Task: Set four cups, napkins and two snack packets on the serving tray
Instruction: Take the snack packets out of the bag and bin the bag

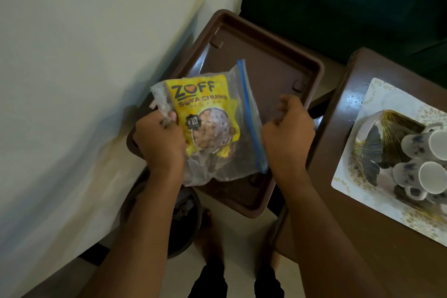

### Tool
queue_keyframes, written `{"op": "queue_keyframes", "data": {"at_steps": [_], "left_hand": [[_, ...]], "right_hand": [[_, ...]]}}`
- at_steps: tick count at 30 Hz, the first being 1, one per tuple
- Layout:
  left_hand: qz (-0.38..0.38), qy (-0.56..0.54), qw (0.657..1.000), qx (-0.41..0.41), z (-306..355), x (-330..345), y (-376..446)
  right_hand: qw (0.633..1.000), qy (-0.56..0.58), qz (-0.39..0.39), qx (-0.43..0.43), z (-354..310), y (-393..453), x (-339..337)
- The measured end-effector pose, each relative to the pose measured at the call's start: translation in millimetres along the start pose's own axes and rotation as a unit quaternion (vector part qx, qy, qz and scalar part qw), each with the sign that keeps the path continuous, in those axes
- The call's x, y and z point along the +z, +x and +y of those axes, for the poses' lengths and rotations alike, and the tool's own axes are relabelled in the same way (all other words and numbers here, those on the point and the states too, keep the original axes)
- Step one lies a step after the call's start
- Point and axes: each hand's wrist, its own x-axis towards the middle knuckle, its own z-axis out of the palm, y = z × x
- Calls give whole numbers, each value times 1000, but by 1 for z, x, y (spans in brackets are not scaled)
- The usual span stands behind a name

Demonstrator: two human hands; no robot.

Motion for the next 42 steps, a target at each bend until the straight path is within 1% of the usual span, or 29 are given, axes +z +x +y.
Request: {"op": "queue_keyframes", "data": {"at_steps": [2, 3, 5, 7, 8, 9, 11, 12, 13, 14, 16, 18, 20, 22, 24, 25, 26, 28, 30, 31, 33, 35, 36, 37, 38, 39, 40, 41, 42], "left_hand": [[31, 27, 998, 43, 8, -1, -5], [46, 21, 997, 65, 12, -1, -6], [65, 6, 992, 105, 24, -2, -7], [61, -18, 989, 137, 41, -3, -9], [40, -36, 989, 139, 47, -2, -8], [1, -66, 990, 123, 53, -1, -8], [-97, -129, 985, 56, 60, 4, -8], [-131, -124, 983, 35, 59, 6, -6], [-150, -83, 984, 37, 56, 7, -5], [-152, -25, 987, 55, 52, 7, -3], [-104, 72, 986, 111, 45, 5, 1], [-58, 114, 979, 161, 44, 1, 4], [-29, 128, 975, 181, 47, -4, 4], [-21, 91, 983, 159, 42, -3, 9], [-47, -35, 995, 79, 36, 3, 9], [-65, -110, 991, 30, 32, 6, 9], [-76, -184, 980, -16, 28, 10, 8], [-90, -307, 941, -106, 29, 15, 5], [-95, -388, 897, -188, 34, 21, -1], [-101, -414, 877, -224, 35, 22, -5], [-141, -451, 837, -275, 39, 24, -15], [-204, -493, 793, -293, 42, 25, -25], [-221, -510, 776, -297, 44, 24, -30], [-225, -523, 764, -304, 46, 24, -35], [-229, -538, 749, -312, 45, 24, -39], [-231, -552, 738, -311, 43, 24, -41], [-238, -571, 726, -300, 41, 24, -45], [-250, -581, 718, -290, 38, 23, -47], [-274, -581, 713, -283, 36, 22, -47]], "right_hand": [[999, 14, 13, -47, -6, -7, 6], [997, 33, 13, -61, -7, -10, 8], [995, 81, 11, -63, -11, -13, 11], [992, 108, 21, -59, -13, -13, 11], [991, 113, 29, -57, -14, -13, 9], [991, 120, 37, -52, -15, -12, 8], [990, 136, 36, -24, -14, -9, 4], [989, 145, 32, -8, -13, -7, 3], [988, 152, 28, 5, -11, -7, 1], [987, 156, 26, 12, -9, -6, 0], [987, 157, 19, 16, -5, -7, -1], [988, 156, 16, 16, -2, -8, -2], [988, 155, 20, 17, 2, -11, -2], [986, 162, 28, 14, 4, -14, -2], [984, 170, 41, 16, 3, -18, -2], [984, 169, 54, 16, 3, -20, -3], [984, 161, 75, 13, 2, -22, -3], [984, 134, 116, 1, -1, -26, -5], [987, 112, 117, 12, -6, -32, -8], [991, 93, 93, 30, -9, -34, -10], [995, 56, 4, 77, -15, -40, -13], [986, 55, -75, 136, -14, -40, -13], [980, 65, -94, 164, -12, -38, -12], [970, 98, -107, 197, -9, -35, -11], [952, 152, -125, 235, -5, -31, -10], [924, 227, -149, 270, -3, -29, -9], [888, 311, -171, 293, -3, -28, -9], [859, 377, -181, 297, -2, -27, -8], [845, 416, -178, 287, -1, -27, -7]]}}
